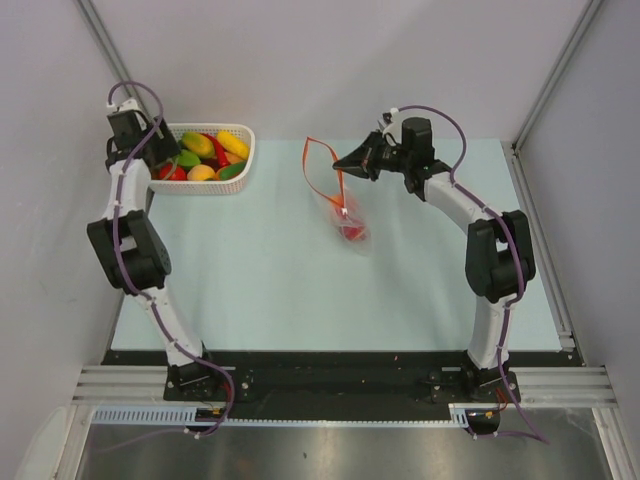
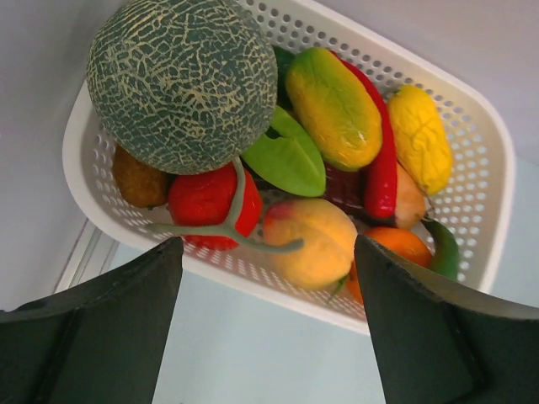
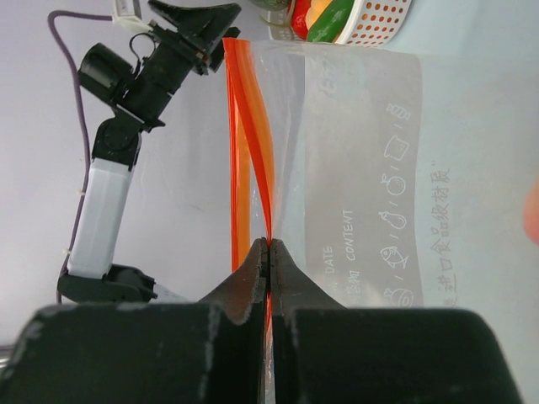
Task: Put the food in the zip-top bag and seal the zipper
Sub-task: Pick up the fake fruit from the bin.
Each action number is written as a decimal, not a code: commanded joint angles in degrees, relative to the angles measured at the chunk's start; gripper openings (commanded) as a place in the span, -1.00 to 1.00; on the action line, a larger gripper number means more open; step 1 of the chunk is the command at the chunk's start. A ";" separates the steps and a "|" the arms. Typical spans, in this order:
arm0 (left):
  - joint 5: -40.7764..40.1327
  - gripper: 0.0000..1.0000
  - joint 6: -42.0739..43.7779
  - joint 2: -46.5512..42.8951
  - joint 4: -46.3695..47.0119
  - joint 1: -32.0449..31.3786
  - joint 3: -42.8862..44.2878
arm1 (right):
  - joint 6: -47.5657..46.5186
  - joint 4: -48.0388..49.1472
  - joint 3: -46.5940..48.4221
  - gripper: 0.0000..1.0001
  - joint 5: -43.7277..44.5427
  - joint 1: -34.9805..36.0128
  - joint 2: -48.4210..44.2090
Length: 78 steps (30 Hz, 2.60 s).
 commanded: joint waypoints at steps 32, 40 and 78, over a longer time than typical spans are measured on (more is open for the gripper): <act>-2.02 0.31 19.40 12.18 5.51 -0.62 4.32 | -2.97 -0.63 3.22 -1.00 -1.16 -0.92 3.60; -2.82 -0.29 20.80 12.44 5.26 -1.59 5.11 | -3.76 -1.07 3.04 -1.00 -0.89 -1.01 3.25; 1.13 -1.00 7.89 -2.57 12.02 -5.45 13.55 | -6.40 -1.25 3.22 -1.00 -0.45 0.30 2.81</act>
